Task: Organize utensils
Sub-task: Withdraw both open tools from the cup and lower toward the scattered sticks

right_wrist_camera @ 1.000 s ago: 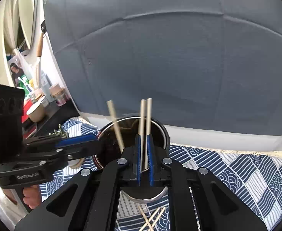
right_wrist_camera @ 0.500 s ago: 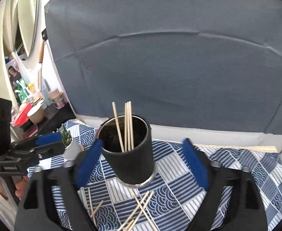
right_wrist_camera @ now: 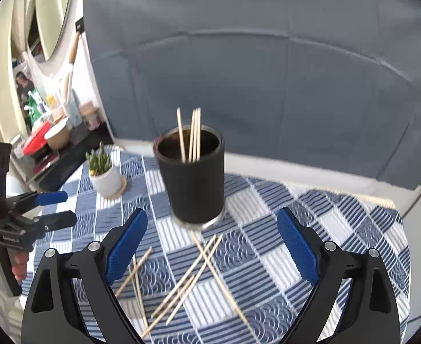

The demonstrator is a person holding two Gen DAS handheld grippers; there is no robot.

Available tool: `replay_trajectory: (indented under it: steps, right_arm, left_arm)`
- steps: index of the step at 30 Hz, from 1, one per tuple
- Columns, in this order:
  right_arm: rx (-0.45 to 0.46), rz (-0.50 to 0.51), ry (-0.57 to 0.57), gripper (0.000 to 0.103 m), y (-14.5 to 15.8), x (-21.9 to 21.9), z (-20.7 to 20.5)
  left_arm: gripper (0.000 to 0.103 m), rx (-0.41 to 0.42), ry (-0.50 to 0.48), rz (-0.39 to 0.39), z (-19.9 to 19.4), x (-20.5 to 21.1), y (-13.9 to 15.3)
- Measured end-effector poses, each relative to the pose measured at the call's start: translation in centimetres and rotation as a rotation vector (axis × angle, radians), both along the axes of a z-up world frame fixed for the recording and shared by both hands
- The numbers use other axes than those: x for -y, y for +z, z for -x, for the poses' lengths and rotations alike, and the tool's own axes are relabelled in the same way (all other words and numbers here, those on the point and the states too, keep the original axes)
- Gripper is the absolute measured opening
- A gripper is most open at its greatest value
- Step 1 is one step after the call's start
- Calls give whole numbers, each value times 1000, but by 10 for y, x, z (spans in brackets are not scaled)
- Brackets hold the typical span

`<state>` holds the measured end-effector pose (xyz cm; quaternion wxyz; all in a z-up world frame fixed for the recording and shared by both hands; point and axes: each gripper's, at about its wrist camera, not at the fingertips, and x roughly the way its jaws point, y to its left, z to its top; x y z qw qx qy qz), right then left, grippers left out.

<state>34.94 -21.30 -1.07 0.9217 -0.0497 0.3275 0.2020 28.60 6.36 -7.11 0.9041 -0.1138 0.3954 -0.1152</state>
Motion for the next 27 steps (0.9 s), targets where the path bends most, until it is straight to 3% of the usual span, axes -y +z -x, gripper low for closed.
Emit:
replay_trajectory:
  steps: [13,27]
  right_arm:
    - [-140,41,-17,88,-57,16,25]
    - [-321,90,-14,88,-121,27,-9]
  left_arm:
    - [97,-161,-2,-26,33,5,-57]
    - [97,-326,-61,-111,12,31,-109]
